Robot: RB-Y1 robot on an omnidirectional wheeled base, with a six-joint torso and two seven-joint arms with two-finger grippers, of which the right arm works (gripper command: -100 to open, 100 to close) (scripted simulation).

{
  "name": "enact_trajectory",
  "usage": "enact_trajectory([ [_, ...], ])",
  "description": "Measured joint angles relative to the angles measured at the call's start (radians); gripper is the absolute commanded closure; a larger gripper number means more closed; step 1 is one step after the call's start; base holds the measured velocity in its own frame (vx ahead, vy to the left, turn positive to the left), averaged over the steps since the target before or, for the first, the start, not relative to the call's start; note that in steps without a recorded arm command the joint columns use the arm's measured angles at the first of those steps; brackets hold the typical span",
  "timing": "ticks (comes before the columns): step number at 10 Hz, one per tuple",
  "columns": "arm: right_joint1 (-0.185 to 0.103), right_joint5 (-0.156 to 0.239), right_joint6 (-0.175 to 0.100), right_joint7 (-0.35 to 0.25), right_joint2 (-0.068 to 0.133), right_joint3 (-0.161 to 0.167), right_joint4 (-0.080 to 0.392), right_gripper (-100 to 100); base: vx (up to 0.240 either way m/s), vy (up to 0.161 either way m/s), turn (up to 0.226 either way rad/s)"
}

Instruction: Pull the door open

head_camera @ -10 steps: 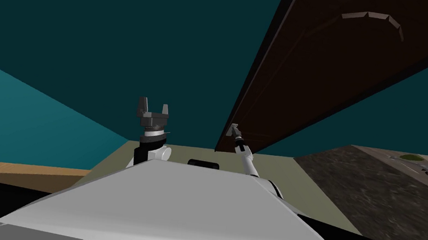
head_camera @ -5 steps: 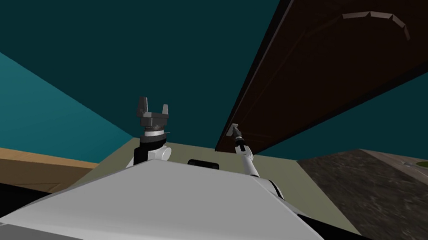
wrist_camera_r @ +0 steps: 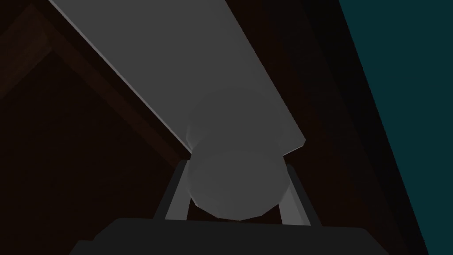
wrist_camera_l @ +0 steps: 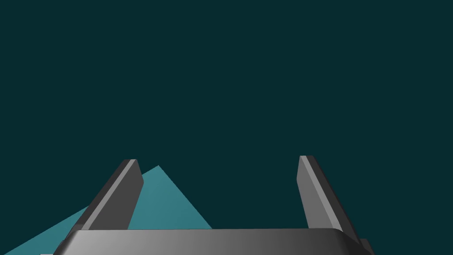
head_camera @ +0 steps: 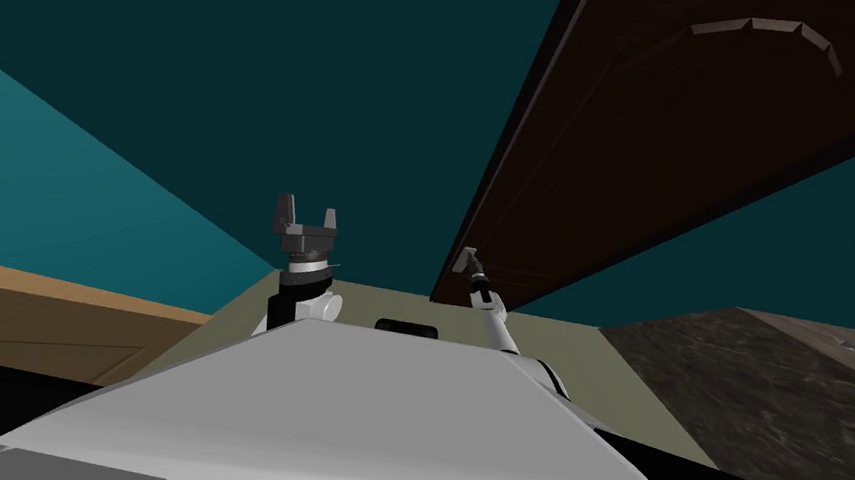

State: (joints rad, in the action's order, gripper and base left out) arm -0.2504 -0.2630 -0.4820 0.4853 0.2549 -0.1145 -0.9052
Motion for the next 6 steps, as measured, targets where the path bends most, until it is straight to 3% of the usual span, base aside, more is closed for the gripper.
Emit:
enact_trajectory([
  [6,0.003,0.095,0.004,-0.146,0.012,0.014,-0.002,100,-0.045,-0.033,0.085],
])
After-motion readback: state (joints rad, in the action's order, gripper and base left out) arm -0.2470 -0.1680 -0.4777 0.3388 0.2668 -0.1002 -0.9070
